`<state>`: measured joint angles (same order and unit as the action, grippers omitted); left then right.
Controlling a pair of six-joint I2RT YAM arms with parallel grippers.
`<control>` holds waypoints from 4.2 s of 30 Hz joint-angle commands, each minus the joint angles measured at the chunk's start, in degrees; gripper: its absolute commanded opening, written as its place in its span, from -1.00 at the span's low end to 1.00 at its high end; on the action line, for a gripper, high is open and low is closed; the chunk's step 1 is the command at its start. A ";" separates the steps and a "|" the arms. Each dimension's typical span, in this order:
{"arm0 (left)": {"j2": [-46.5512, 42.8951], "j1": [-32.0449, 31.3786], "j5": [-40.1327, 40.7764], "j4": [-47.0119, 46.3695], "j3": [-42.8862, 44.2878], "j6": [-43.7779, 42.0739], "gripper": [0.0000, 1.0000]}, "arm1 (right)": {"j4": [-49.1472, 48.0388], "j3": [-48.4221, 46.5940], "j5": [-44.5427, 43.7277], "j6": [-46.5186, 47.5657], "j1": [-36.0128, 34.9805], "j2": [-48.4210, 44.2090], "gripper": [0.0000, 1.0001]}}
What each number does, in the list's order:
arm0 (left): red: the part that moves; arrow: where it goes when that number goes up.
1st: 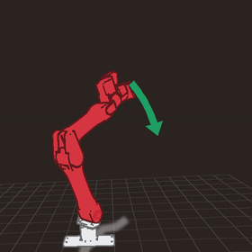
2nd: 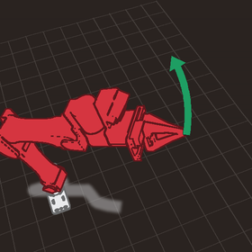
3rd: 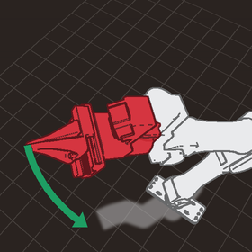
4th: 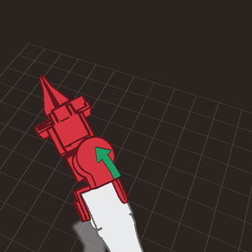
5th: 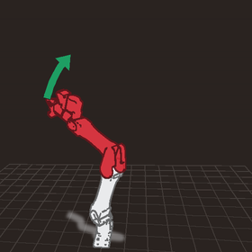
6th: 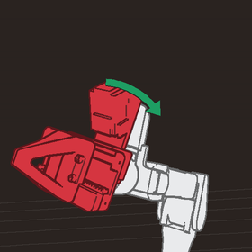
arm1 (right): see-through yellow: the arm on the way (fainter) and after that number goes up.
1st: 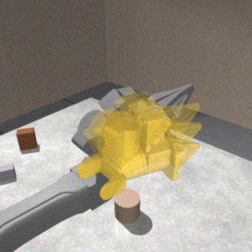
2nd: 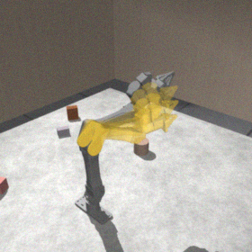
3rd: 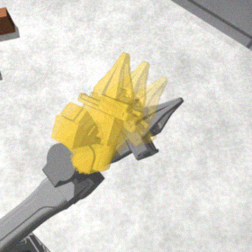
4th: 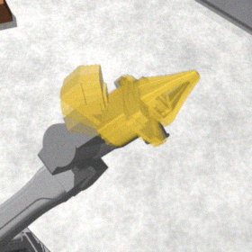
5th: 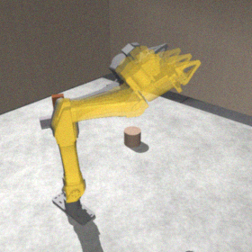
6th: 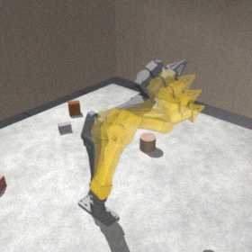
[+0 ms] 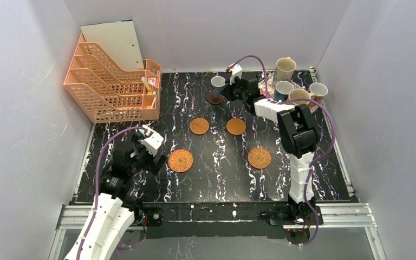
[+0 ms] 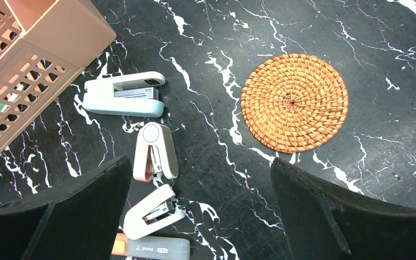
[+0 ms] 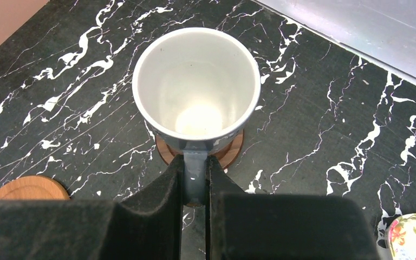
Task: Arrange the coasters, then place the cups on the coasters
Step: Place the cup on the coaster.
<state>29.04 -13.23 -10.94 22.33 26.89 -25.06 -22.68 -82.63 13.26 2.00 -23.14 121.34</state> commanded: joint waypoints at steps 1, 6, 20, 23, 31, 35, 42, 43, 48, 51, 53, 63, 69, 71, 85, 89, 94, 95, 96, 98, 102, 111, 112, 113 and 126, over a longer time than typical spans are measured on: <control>-0.51 0.35 0.13 -0.09 -0.53 0.28 0.96 | -6.65 -2.05 -1.25 1.35 -0.41 -0.33 -0.97; -0.64 0.42 0.30 -0.05 -0.55 0.27 0.96 | -6.22 -1.98 -0.19 0.93 -0.66 0.23 -0.97; -1.22 0.67 0.00 0.04 -0.70 0.30 0.96 | -5.24 -2.03 0.04 1.03 -0.86 2.65 -0.97; -1.35 0.67 -0.11 0.03 -0.70 0.20 0.96 | -5.19 -1.81 0.16 1.00 -0.90 2.62 -0.97; -1.79 0.75 -0.22 0.22 -0.70 0.19 0.96 | -4.83 -1.50 -1.26 1.66 -1.01 3.16 -0.87; -1.92 0.84 -0.36 0.26 -0.70 0.12 0.96 | -4.96 -1.42 -1.25 1.72 -0.96 3.29 -0.86; -2.21 1.02 -0.47 0.26 -0.70 0.11 0.96 | -4.38 -1.96 -1.08 1.81 -1.30 3.47 -0.80; -2.22 1.02 -0.47 0.26 -0.71 0.10 0.96 | -4.17 -2.08 -1.06 1.87 -1.31 3.55 -0.79; -2.25 1.11 -0.66 0.28 -0.70 0.11 0.96 | -4.00 -2.22 -1.13 2.07 -1.56 3.80 -0.75; -2.25 1.11 -0.73 0.28 -0.70 0.05 0.96 | -3.96 -2.23 -1.24 2.21 -1.58 3.72 -0.73; -2.23 1.11 -0.82 0.26 -0.70 0.01 0.96 | -3.81 -2.25 -1.18 2.23 -1.64 3.70 -0.70; -2.23 1.11 -0.91 0.26 -0.70 -0.08 0.96 | -3.42 -2.56 -1.32 2.60 -1.70 4.07 -0.67; -2.28 1.11 -0.96 0.35 -0.75 -0.08 0.96 | -3.25 -2.55 -1.42 3.07 -1.74 4.30 -0.58; -2.29 1.11 -1.00 0.32 -0.70 -0.07 0.96 | -3.07 -2.67 -1.39 3.09 -1.70 4.42 -0.56; -2.44 1.14 -1.01 0.35 -0.79 -0.08 0.96 | -2.89 -2.22 -1.16 3.71 -1.67 4.34 -0.41; -2.49 1.22 -1.01 0.35 -0.79 -0.05 0.96 | -2.81 -2.21 -1.04 3.89 -1.65 4.25 -0.40; -2.45 1.20 -1.10 0.39 -0.79 -0.14 0.96 | -2.71 -1.95 -0.70 3.98 -1.67 3.93 -0.33; -2.48 1.19 -1.15 0.40 -0.79 -0.16 0.96 | -2.70 -1.86 -0.67 3.98 -1.70 3.82 -0.30; -2.48 1.19 -1.21 0.38 -0.79 -0.12 0.96 | -2.70 -1.70 -0.56 4.05 -1.69 3.75 -0.26; -2.39 1.19 -1.21 0.35 -0.79 -0.25 0.96 | -2.67 -1.44 -0.42 4.13 -1.65 3.48 -0.19; -2.24 1.19 -1.25 0.35 -0.79 -0.25 0.96 | -2.51 -1.40 -0.11 4.40 -1.70 2.99 -0.08; -2.24 1.19 -1.15 0.33 -0.80 -0.25 0.96 | -1.83 -0.32 1.08 4.65 -1.70 1.86 0.42; -2.27 1.22 -1.13 0.35 -0.79 -0.28 0.96 | -1.77 -0.26 1.19 4.71 -1.67 1.54 0.45; -2.27 1.20 -1.11 0.37 -0.79 -0.26 0.96 | -1.53 -0.10 1.20 4.76 -1.65 1.30 0.46; -2.08 1.19 -0.89 0.49 -0.77 -0.31 0.96 | 5.14 3.79 0.73 5.95 -0.21 -8.86 0.97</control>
<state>27.07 -12.43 -11.20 22.35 26.70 -25.10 -19.25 -79.79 13.65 6.96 -24.38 120.31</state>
